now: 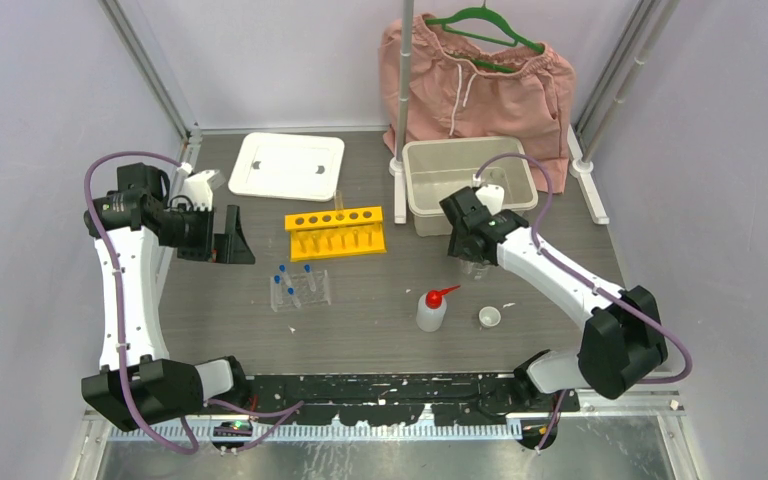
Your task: Organize the chemistry lab equipment
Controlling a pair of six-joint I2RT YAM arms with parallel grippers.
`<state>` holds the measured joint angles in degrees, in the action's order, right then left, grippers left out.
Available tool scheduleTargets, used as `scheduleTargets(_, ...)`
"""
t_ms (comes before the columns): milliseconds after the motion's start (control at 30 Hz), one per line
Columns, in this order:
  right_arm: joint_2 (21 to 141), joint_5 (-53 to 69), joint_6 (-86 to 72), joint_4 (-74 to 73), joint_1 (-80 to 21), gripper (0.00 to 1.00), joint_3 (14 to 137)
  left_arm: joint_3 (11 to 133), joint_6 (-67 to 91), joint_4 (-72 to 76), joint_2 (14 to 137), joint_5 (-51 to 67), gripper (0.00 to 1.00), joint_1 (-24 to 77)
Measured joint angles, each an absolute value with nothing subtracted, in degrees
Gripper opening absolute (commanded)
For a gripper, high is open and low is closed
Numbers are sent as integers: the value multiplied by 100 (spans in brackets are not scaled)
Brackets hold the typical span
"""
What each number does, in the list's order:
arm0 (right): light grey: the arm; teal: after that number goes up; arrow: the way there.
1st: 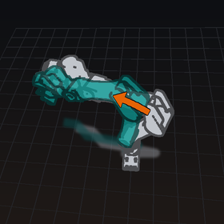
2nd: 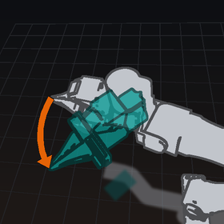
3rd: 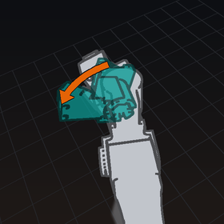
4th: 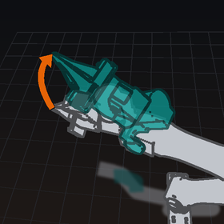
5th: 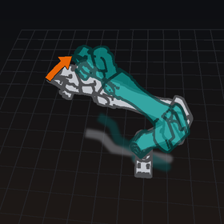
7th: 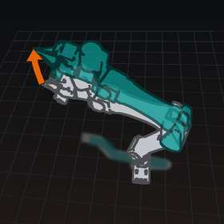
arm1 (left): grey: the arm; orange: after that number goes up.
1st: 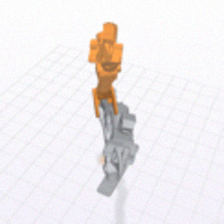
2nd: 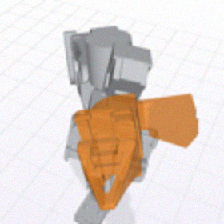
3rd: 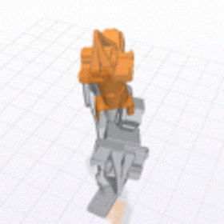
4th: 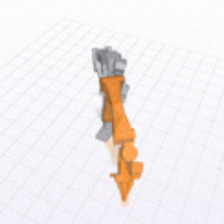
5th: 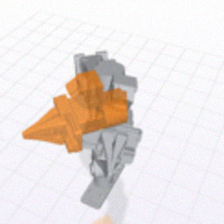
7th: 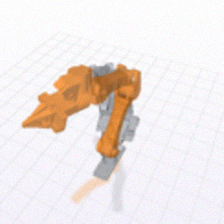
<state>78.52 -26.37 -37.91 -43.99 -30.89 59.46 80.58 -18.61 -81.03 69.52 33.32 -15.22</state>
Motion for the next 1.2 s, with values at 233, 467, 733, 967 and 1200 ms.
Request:
scheduleTargets(233,8294,-2644,-3798,-4206,-3089,46,5946,8058,-1861,-8103,6952,3347,100,-1522)
scheduleTargets(467,8735,-2670,-3798,-4040,-3089,24,5900,8058,-1863,-8103,6952,3345,100,-1522)
scheduleTargets(733,8696,-2740,-3776,-4091,-3087,1,5896,8058,-1863,-8103,6952,3345,100,-1522)
scheduleTargets(967,8012,-2453,-3763,-4709,-3083,1,6438,8058,-1870,-8103,6952,3345,100,-1522)
scheduleTargets(1200,7559,-2095,-3691,-5172,-2993,1,8250,8058,-1890,-8108,6952,3345,100,-1522)
